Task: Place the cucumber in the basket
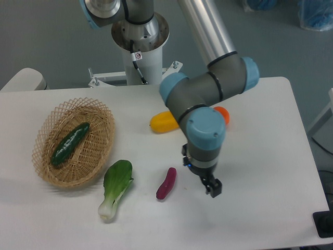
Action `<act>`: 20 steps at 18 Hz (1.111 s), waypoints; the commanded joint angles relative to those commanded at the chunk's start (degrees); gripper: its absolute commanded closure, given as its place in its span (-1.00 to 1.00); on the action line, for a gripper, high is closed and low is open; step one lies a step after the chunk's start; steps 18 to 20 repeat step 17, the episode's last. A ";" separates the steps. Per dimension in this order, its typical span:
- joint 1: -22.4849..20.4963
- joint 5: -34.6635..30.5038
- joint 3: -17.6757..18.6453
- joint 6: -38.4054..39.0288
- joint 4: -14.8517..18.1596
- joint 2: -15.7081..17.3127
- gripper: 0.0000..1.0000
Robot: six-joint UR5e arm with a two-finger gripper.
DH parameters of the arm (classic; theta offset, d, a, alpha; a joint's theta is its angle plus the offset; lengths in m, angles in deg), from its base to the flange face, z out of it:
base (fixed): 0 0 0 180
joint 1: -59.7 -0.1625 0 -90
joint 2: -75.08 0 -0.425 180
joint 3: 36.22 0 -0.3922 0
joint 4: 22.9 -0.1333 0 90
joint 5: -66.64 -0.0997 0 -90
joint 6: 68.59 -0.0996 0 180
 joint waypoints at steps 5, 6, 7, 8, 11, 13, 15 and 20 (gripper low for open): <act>-2.82 3.53 -0.71 -3.43 -0.35 -1.15 -1.00; -2.82 3.26 -0.71 -4.22 -0.35 -1.32 -1.00; -2.82 3.26 -0.63 -4.40 -0.52 -1.41 -1.00; -2.82 3.26 -0.36 -4.49 -0.70 -1.41 -1.00; -2.91 3.35 -0.01 -4.49 -0.88 -1.41 -1.00; -2.91 3.26 -0.01 -4.49 -0.88 -1.50 -1.00; -2.82 3.26 -0.01 -4.40 -0.88 -1.68 -1.00; -2.91 3.35 -0.10 -4.49 -0.88 -1.68 -1.00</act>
